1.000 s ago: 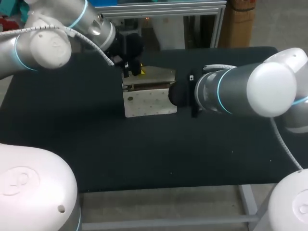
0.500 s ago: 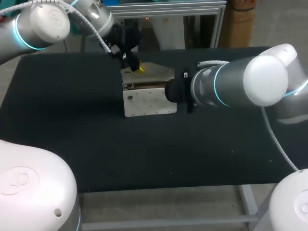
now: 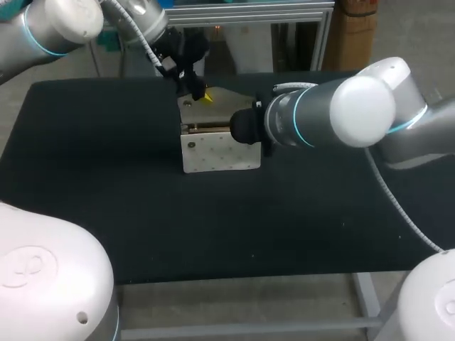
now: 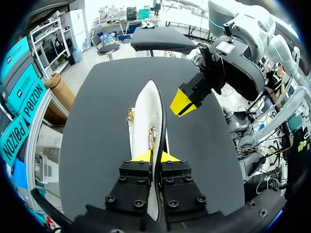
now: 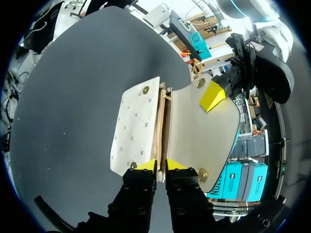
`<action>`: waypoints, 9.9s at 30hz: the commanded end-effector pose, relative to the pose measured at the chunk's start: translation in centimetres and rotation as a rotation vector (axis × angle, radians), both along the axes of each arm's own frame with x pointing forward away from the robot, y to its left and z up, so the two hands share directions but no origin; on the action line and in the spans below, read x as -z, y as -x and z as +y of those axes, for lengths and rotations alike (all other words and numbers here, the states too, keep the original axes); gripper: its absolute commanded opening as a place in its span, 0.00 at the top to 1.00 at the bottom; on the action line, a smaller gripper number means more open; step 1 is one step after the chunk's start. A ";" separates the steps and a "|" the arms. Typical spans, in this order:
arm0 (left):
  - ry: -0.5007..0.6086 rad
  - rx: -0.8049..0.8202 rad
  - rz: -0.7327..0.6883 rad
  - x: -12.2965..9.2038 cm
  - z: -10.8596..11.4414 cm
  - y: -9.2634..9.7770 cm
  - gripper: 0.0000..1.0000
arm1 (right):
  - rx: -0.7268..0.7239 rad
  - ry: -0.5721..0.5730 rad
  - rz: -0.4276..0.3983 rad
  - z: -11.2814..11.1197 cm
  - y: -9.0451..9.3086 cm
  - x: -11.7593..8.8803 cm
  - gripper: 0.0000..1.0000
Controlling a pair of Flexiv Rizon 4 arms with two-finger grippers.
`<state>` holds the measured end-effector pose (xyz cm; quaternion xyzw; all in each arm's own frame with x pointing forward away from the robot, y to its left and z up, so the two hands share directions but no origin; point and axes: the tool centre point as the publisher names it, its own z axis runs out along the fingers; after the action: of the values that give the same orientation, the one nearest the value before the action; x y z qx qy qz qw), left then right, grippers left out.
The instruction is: Pick up the bag, open it, inspect its contents, close it, and place it on the opposite side
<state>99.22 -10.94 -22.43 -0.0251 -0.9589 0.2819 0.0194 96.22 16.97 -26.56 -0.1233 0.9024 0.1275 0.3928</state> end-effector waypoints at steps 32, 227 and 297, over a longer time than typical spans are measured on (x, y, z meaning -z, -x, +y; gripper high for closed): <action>0.007 0.002 -0.010 -0.2 0.2 0.4 1.00 | 0.083 0.034 0.117 1.5 -5.5 3.5 1.00; 0.091 -0.007 -0.025 -0.2 0.5 0.3 1.00 | 0.030 0.066 0.181 2.7 -2.1 1.9 0.53; 0.110 -0.179 -0.087 8.6 0.6 0.2 1.00 | 0.026 0.051 0.115 1.0 7.0 5.6 1.00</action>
<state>100.13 -10.34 -30.75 0.0160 -0.9427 0.3296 0.0492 88.57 17.24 -30.93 -0.1137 0.9288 0.1066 0.3361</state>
